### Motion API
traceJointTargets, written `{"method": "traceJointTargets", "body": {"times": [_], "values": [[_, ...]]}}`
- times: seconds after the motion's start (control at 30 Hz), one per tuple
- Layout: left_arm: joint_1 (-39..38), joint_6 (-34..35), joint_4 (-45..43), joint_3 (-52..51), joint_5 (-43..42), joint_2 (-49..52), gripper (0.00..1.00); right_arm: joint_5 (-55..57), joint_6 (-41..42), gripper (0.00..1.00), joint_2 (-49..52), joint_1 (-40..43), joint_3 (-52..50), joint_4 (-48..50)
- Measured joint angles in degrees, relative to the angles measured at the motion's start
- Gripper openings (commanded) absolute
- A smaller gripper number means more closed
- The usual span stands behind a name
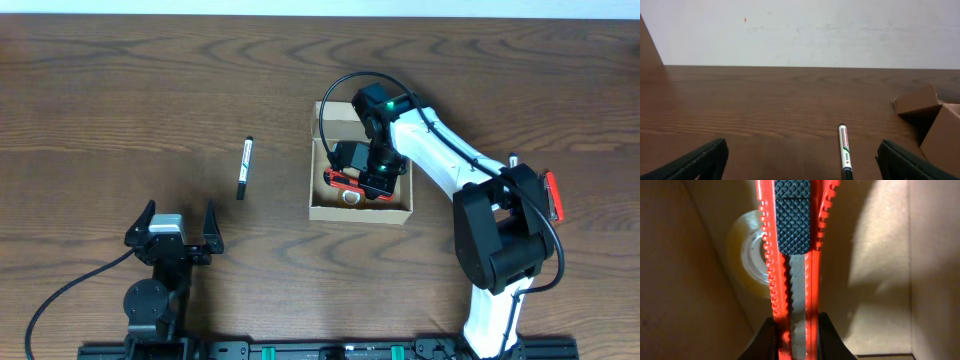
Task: Pack container
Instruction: 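Carry the red box cutter into the box and release it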
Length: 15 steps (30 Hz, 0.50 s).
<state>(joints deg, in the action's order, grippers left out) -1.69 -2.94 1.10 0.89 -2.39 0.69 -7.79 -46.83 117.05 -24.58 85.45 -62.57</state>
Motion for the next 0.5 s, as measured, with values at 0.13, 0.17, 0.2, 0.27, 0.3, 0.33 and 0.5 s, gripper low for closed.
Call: {"method": "traceJointTargets", "body": {"times": [0.13, 0.17, 0.2, 0.27, 0.3, 0.33, 0.5], "values": [[0.0, 0.0, 0.0, 0.0, 0.0, 0.0, 0.95, -0.6, -1.7, 0.01, 0.0, 0.0, 0.0, -0.6], [0.0, 0.0, 0.0, 0.0, 0.0, 0.0, 0.95, -0.7, -2.0, 0.06, 0.0, 0.0, 0.0, -0.6], [0.0, 0.0, 0.0, 0.0, 0.0, 0.0, 0.95, -0.8, -2.3, 0.12, 0.0, 0.0, 0.0, -0.5], [0.0, 0.0, 0.0, 0.0, 0.0, 0.0, 0.95, -0.8, -2.6, 0.26, 0.0, 0.0, 0.0, -0.2], [0.0, 0.0, 0.0, 0.0, 0.0, 0.0, 0.95, -0.9, -2.8, 0.31, 0.0, 0.0, 0.0, -0.1], [0.0, 0.0, 0.0, 0.0, 0.0, 0.0, 0.95, -1.1, -3.0, 0.33, 0.0, 0.0, 0.0, 0.1], [0.0, 0.0, 0.0, 0.0, 0.0, 0.0, 0.95, -1.3, -3.1, 0.32, 0.0, 0.0, 0.0, 0.3]]}}
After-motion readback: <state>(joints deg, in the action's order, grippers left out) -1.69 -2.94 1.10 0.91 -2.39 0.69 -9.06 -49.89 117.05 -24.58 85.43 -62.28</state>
